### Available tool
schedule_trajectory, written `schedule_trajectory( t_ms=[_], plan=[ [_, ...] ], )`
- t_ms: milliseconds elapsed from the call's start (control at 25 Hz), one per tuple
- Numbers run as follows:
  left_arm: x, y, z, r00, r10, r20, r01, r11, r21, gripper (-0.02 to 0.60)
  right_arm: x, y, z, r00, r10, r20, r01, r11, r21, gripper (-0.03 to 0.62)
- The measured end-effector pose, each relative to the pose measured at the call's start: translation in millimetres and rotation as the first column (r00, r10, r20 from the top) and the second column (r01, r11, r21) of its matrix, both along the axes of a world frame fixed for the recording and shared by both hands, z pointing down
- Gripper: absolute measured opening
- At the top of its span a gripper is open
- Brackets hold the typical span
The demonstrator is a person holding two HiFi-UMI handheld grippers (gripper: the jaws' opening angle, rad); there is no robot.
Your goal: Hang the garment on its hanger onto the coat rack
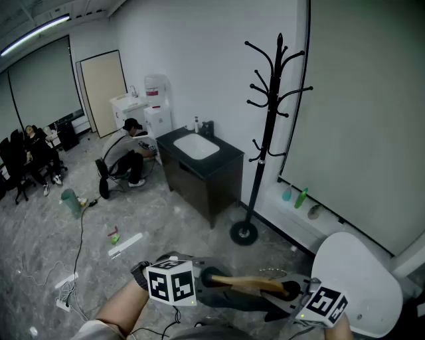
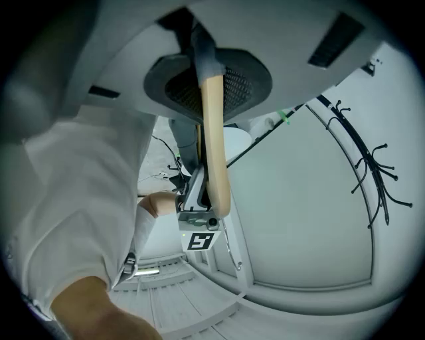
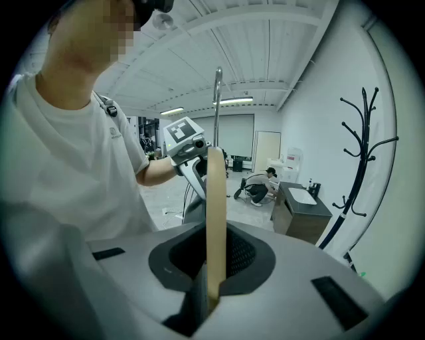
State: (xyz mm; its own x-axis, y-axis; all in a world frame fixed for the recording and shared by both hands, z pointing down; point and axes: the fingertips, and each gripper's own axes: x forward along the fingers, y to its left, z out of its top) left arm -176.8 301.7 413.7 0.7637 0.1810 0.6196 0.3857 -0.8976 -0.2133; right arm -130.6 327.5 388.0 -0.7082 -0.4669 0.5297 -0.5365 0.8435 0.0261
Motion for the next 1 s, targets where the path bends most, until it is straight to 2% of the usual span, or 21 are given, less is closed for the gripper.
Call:
schedule_trajectory(
  t_ms=[440,680,1000],
  plan=[
    [12.5,0.3,-0.2,1.000,-0.005,0.004,0.005,1.000,0.003,0.034,13.6,0.4,0.8,1.000,-0.022,-0.014,0.022,1.000,0.010,0.040],
    [19.6,2.7,-3.4,1.000,-0.004,0.009,0.004,1.000,-0.001,0.034,19.0,2.9,-4.6,1.000,0.004,0.029,-0.004,1.000,-0.008,0.040],
    [39.0,6.1,-2.2,1.000,-0.011,0.018,0.011,1.000,-0.001,0.034,39.0,6.2,-1.9,0.999,-0.004,0.040,0.004,1.000,0.003,0.040]
  ],
)
